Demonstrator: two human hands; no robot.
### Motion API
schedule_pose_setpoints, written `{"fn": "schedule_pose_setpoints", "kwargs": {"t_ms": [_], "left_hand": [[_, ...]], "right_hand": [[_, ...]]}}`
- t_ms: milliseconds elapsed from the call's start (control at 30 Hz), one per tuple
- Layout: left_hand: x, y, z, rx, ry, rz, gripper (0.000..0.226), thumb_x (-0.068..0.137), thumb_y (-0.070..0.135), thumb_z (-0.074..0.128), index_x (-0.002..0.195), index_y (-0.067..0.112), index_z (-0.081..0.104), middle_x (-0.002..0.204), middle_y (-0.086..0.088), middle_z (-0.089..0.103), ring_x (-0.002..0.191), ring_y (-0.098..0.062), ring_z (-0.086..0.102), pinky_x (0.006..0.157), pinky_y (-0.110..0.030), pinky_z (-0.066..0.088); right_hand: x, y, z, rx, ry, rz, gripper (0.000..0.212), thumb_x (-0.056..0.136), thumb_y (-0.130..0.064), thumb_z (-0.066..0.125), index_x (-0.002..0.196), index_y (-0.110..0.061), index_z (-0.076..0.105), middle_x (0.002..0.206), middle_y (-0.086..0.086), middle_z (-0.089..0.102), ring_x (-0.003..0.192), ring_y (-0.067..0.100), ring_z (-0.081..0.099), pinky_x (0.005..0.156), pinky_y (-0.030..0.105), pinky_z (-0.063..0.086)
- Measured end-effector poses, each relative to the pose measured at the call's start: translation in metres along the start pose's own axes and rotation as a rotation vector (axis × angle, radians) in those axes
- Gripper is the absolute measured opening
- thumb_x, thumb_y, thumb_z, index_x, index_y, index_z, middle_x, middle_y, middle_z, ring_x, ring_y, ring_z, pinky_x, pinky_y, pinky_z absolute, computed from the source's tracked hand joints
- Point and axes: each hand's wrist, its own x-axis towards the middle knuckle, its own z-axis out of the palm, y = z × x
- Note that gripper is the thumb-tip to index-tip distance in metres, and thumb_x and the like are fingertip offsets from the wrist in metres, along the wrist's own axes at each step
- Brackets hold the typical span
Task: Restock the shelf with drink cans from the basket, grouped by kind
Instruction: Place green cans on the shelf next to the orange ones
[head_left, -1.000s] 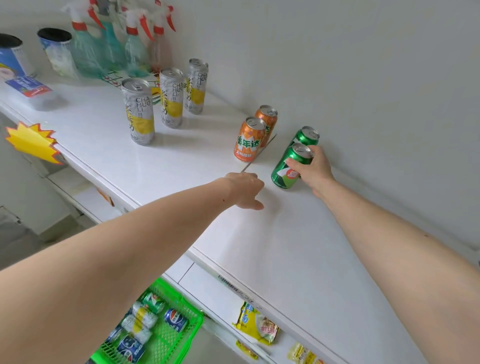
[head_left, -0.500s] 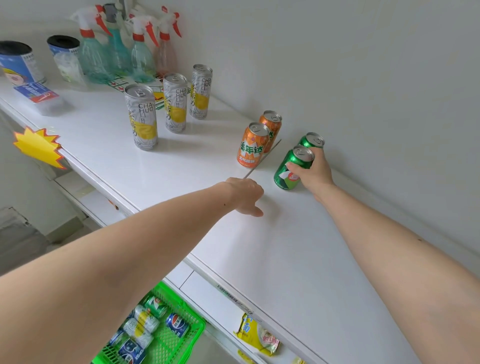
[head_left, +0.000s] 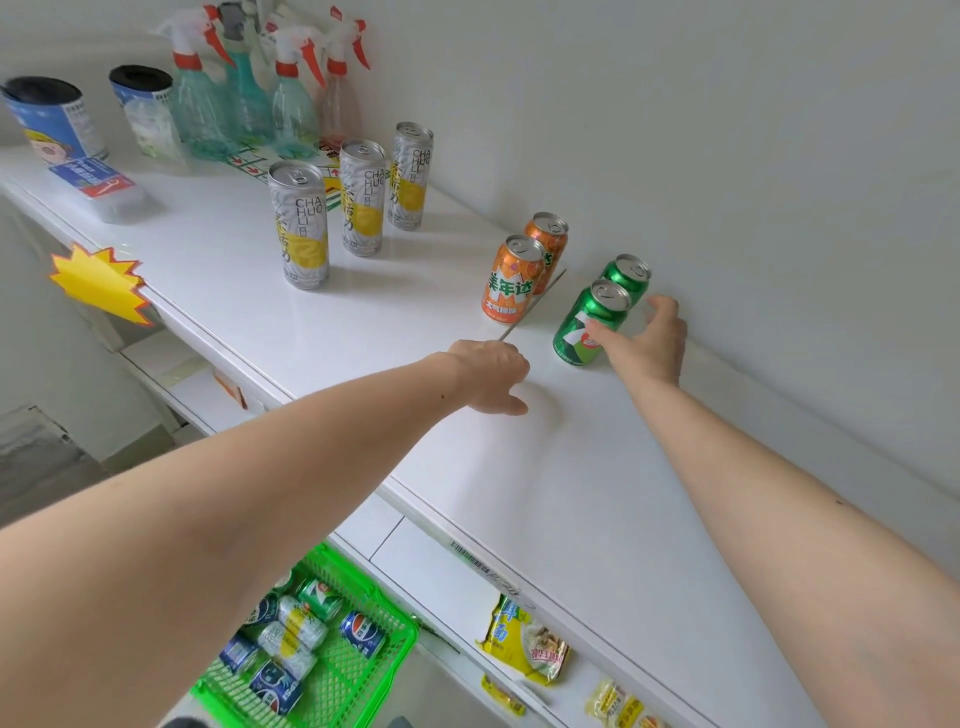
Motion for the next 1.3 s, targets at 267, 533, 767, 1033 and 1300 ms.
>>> {"fn": "schedule_pose_setpoints", "kwargs": {"t_ms": [267,533,767,1033,1300], "left_hand": [[-0.059,-0.025,-0.001,-0.055,0.076,0.008,0.047,0.093,0.048,0.051,0.131,0.02,0.05,0.129,-0.001,0.05,0.119,-0.022,0.05,0.083,-0.035,0.044],[-0.173,-0.104,0.036,-0.133,0.227,0.006,0.035,0.092,0.043,0.055,0.121,0.022,0.058,0.125,0.002,0.051,0.114,-0.021,0.053,0.077,-0.032,0.041],[-0.262,-0.173,0.101,-0.15,0.241,-0.014,0.033,0.091,0.04,0.057,0.119,0.022,0.059,0.126,-0.001,0.05,0.111,-0.024,0.056,0.074,-0.035,0.045],[-0.299,-0.219,0.2,-0.224,0.056,-0.121,0.033,0.091,0.041,0.056,0.116,0.019,0.06,0.125,-0.002,0.05,0.108,-0.026,0.057,0.075,-0.037,0.049],[-0.287,-0.256,0.328,-0.315,-0.062,-0.287,0.031,0.092,0.041,0.055,0.115,0.021,0.06,0.123,0.001,0.051,0.112,-0.021,0.055,0.073,-0.03,0.043]], "right_hand": [[-0.075,-0.022,0.006,0.043,0.141,-0.057,0.033,0.082,-0.04,0.067,0.109,-0.025,0.059,0.116,0.0,0.058,0.104,0.021,0.06,0.082,0.029,0.044],[-0.201,-0.074,0.08,0.13,0.173,-0.048,0.025,0.088,-0.036,0.059,0.103,-0.016,0.065,0.11,0.001,0.064,0.097,0.016,0.062,0.088,0.032,0.047],[-0.314,-0.089,0.161,0.288,0.224,-0.062,0.022,0.089,-0.028,0.059,0.1,-0.01,0.066,0.103,0.004,0.064,0.067,0.0,0.052,0.075,0.023,0.045],[-0.38,-0.031,0.244,0.161,0.036,-0.062,0.015,0.091,-0.027,0.058,0.1,-0.015,0.063,0.102,0.003,0.065,0.071,0.002,0.052,0.075,0.034,0.051],[-0.4,0.063,0.345,0.028,-0.241,-0.08,0.015,0.089,-0.029,0.063,0.1,-0.02,0.062,0.098,0.001,0.064,0.077,0.015,0.061,0.077,0.04,0.053]]}}
